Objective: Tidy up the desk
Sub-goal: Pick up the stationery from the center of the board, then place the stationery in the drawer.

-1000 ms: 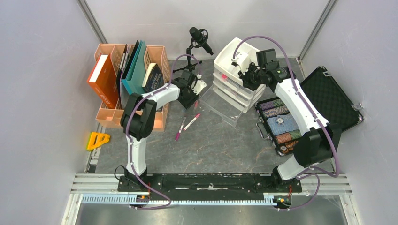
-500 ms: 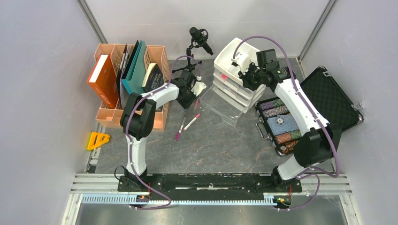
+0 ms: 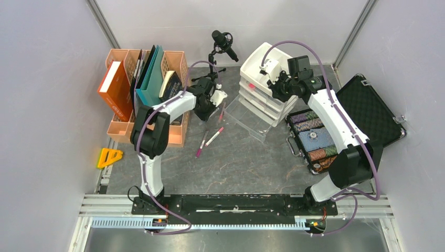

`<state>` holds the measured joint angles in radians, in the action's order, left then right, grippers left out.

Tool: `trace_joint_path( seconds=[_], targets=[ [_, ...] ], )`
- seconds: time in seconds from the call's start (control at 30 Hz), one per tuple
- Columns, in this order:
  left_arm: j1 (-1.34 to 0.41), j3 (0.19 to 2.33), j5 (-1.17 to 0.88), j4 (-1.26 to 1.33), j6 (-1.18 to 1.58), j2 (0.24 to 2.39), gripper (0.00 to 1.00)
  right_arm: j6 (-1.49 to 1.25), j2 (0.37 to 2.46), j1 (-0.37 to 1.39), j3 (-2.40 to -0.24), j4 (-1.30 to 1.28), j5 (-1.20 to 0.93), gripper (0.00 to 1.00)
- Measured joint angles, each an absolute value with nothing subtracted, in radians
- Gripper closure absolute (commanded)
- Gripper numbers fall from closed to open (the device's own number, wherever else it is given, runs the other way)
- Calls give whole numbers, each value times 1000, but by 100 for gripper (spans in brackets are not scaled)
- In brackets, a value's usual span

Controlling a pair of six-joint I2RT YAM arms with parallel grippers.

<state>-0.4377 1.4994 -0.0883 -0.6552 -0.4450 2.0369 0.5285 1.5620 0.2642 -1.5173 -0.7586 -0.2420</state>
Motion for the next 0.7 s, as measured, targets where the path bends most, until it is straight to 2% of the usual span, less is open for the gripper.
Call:
trace_joint_path(
  seconds=[0.37, 0.7],
  targets=[
    [-459, 1493, -105, -624, -429, 1799, 95, 529, 1562, 263, -1516, -754, -243, 100],
    [-669, 1496, -67, -609, -669, 1798, 98, 529, 1562, 263, -1516, -754, -243, 100]
  ],
)
